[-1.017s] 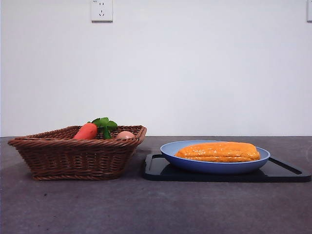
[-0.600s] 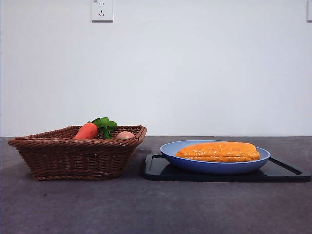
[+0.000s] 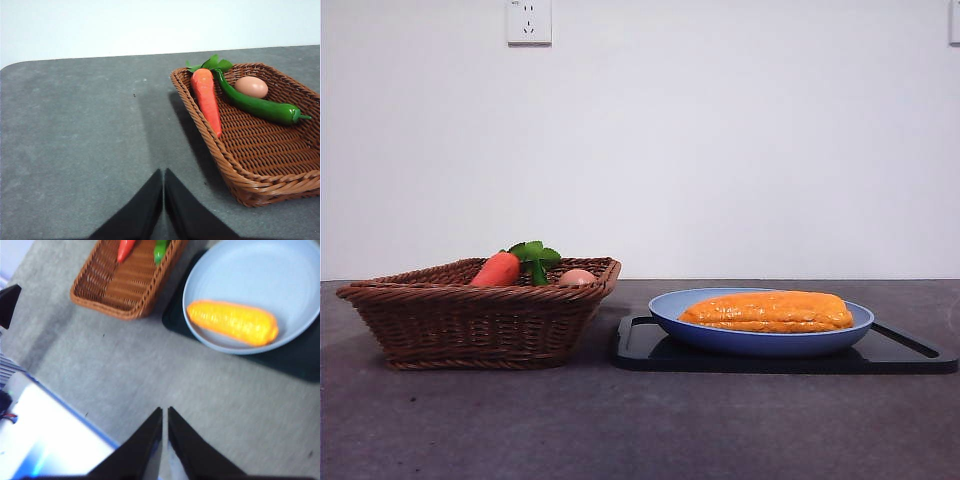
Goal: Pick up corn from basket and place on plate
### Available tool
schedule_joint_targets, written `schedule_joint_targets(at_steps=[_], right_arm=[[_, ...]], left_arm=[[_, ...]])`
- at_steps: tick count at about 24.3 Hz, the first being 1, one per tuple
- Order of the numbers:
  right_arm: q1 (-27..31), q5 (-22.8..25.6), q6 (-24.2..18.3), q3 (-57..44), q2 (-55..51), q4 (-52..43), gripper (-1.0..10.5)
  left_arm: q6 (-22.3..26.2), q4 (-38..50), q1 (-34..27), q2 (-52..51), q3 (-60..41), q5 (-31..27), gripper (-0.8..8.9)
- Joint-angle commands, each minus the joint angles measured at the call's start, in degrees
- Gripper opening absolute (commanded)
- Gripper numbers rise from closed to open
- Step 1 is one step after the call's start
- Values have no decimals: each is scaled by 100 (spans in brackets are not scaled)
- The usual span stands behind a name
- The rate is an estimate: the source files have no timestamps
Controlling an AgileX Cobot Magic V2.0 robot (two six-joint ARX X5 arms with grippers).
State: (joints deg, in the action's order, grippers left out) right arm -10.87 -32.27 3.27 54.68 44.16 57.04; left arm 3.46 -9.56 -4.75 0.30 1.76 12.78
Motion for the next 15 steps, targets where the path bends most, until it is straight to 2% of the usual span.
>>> schedule_joint_targets(at_steps=[1, 3, 5, 11, 15], right_arm=[[37, 328, -516, 76, -48, -483, 2], [195, 675, -802, -26, -179, -1097, 2], [404, 763, -999, -256, -326, -1781, 2], [1154, 787, -970, -1478, -1156, -3604, 2], [1443, 1019, -970, -2470, -1803, -4599, 2]], left_arm=[[-13, 35, -15, -13, -160, 7, 7], [-13, 37, -15, -13, -160, 7, 7], [-13, 35, -15, -13, -160, 7, 7], [-13, 37, -15, -13, -160, 7, 8], [-13, 35, -15, -13, -160, 7, 7]])
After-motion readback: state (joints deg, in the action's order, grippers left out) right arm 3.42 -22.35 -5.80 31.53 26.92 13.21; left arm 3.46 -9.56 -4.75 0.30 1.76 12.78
